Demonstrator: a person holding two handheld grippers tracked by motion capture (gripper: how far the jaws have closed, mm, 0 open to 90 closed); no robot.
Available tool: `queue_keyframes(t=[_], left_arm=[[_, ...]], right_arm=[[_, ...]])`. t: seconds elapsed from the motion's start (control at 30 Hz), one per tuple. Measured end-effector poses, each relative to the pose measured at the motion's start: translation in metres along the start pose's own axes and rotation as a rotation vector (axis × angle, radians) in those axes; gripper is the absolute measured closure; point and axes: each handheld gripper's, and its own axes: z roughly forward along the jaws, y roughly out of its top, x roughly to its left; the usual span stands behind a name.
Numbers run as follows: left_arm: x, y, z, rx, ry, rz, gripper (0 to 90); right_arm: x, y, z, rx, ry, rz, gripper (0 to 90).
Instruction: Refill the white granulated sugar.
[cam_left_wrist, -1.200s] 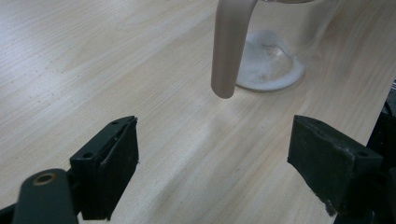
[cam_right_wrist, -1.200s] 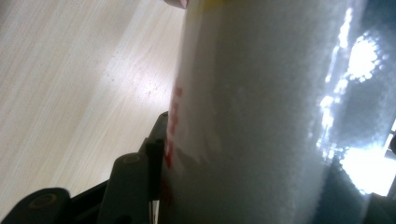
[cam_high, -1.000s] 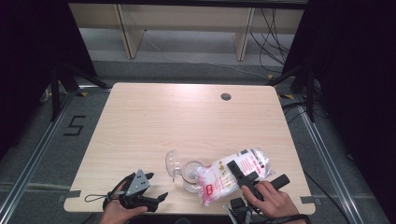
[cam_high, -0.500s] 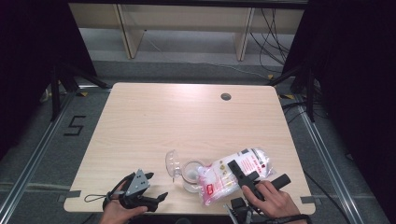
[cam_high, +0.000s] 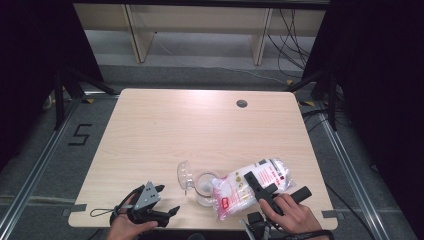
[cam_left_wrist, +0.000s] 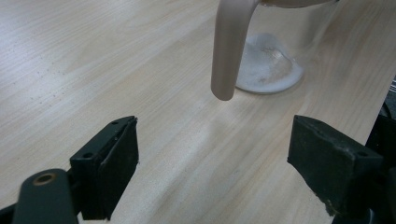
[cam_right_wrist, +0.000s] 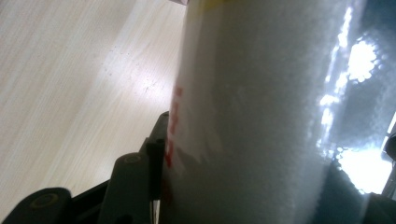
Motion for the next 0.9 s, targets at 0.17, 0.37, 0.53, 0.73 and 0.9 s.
queue_keyframes(t=[0.17,0.37,0.53,0.73,0.9], left_arm=[[0.0006,0.0005,-0.0002,0.002,-0.001,-0.005,16.0],[0.0025,0.0001,-0.0024,-0.007,0.01,-0.012,16.0],[0.0027,0.0002,-0.0012,0.002,0.011,0.001,16.0],[0.0019,-0.0002,-0.0005,-0.007,0.014,-0.01,16.0],[0.0037,-0.0003,-0.0013,-0.001,0.021,0.002,16.0]], right_arm=[[-0.0001,0.0004,-0.0008,0.002,-0.001,0.002,54.6],[0.0022,0.0008,-0.0004,0.009,0.002,0.001,54.7],[0.0,-0.0004,-0.0007,0.004,0.0,-0.008,54.9],[-0.0001,-0.0007,-0.0006,-0.002,-0.006,-0.009,55.2],[0.0018,-0.0004,-0.0002,-0.004,-0.006,-0.002,55.3]])
